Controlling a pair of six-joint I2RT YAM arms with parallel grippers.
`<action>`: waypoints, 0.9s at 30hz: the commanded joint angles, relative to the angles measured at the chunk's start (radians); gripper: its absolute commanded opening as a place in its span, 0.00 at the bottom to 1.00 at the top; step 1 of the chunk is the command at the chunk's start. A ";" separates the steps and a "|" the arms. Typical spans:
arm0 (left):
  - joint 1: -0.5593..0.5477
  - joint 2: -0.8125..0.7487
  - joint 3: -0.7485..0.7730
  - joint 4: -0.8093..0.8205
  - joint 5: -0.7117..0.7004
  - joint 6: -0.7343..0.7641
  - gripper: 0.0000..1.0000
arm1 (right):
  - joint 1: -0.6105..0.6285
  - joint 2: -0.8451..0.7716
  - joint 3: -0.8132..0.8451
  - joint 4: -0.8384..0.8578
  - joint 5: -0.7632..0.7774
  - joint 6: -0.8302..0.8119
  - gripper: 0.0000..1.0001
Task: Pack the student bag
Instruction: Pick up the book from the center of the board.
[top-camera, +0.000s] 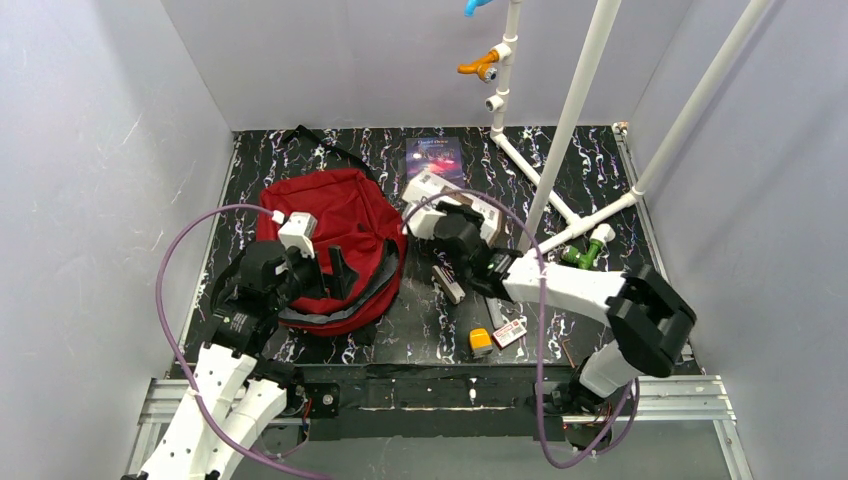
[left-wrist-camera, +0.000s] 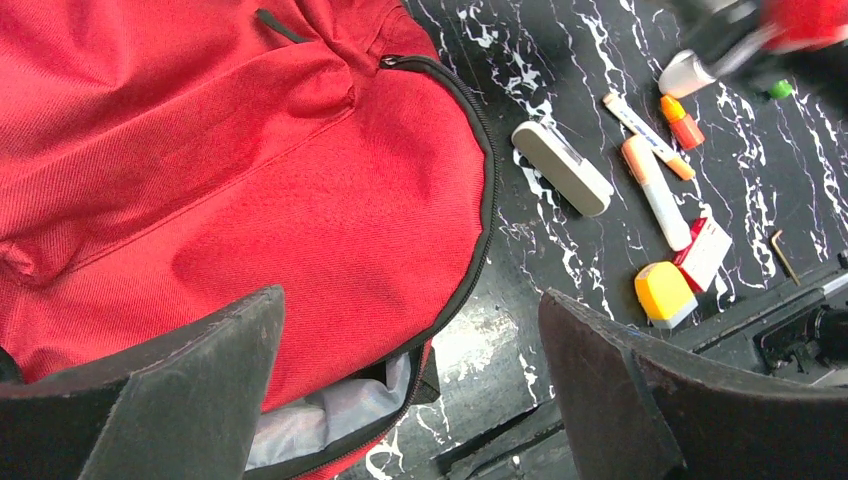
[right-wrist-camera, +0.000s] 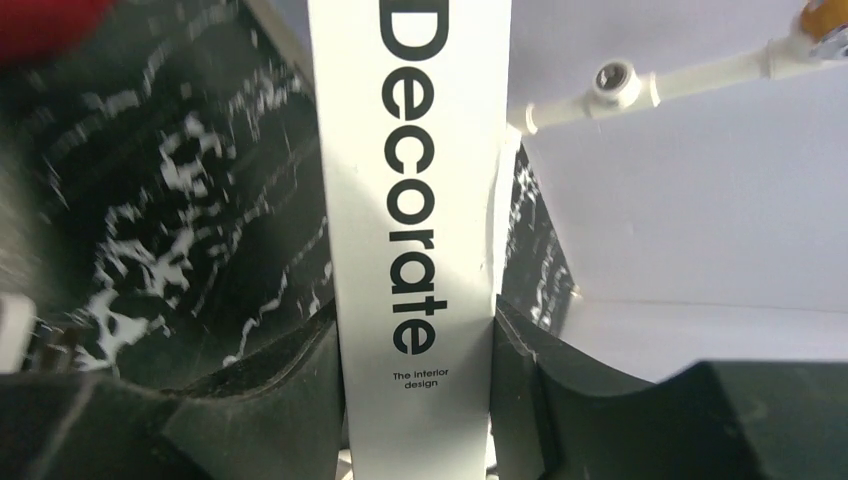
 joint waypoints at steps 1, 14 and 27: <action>-0.005 0.001 -0.017 -0.005 -0.060 -0.079 0.98 | 0.001 -0.137 0.194 -0.309 -0.188 0.243 0.26; -0.002 -0.031 -0.037 0.297 0.352 -1.241 0.98 | 0.002 -0.470 -0.062 -0.303 -0.754 0.290 0.17; -0.004 0.108 0.021 0.221 0.364 -1.644 0.98 | 0.032 -0.541 -0.093 -0.164 -0.826 0.118 0.09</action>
